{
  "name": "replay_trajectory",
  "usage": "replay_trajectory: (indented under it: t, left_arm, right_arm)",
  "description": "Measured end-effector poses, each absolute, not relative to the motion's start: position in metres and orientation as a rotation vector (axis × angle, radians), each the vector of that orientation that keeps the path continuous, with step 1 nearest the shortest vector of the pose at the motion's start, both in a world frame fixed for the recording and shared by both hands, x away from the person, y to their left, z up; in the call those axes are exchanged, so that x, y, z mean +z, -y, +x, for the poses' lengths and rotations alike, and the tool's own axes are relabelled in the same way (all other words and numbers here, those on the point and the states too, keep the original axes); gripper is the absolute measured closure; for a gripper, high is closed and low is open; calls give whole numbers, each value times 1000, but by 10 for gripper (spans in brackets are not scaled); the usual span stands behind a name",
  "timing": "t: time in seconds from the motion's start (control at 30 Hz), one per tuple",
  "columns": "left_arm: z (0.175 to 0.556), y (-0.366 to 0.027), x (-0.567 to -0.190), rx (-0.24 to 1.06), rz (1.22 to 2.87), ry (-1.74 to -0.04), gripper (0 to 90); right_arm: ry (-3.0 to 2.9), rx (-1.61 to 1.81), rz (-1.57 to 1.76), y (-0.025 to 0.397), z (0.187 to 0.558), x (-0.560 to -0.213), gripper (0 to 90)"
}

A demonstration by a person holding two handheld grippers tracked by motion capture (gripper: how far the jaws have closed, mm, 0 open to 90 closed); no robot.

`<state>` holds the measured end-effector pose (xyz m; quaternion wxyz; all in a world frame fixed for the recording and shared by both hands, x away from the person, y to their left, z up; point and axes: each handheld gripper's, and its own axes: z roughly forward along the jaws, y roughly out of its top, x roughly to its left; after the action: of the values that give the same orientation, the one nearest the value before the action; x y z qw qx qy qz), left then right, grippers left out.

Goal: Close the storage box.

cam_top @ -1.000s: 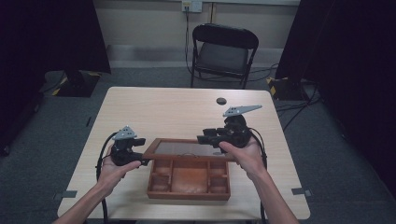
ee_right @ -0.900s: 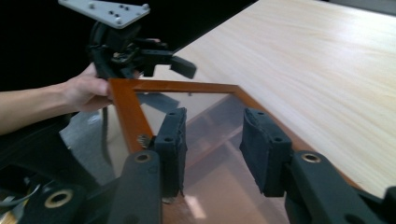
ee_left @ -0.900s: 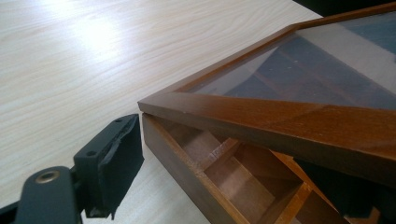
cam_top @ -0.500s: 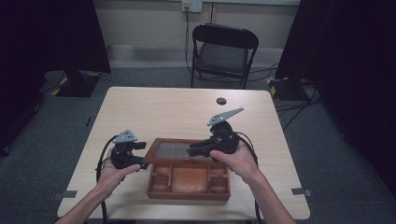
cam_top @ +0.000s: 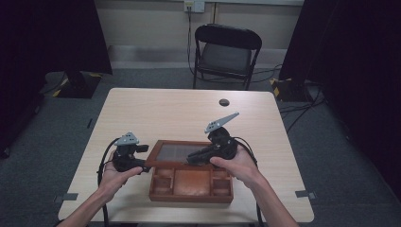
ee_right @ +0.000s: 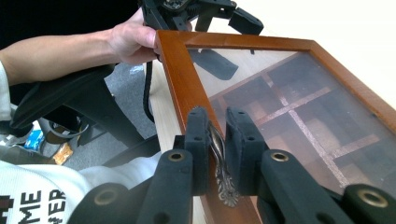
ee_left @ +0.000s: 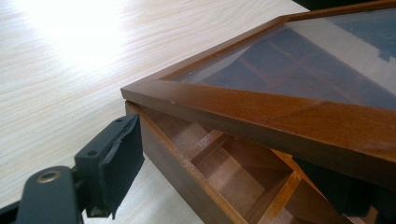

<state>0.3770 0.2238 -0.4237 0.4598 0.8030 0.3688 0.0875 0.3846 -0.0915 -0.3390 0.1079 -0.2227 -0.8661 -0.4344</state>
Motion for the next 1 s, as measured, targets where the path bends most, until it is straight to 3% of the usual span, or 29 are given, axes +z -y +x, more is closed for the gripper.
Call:
replay_trajectory:
  t: [0.27, 1.0]
  left_arm:
    - [378, -224, -425, 220, 1980, -914, 163]
    - [384, -229, -432, 185, 1991, -948, 170]
  right_arm:
    - [2546, -1255, -648, 92, 387, -341, 778]
    - [2540, -1219, -631, 92, 387, -345, 820]
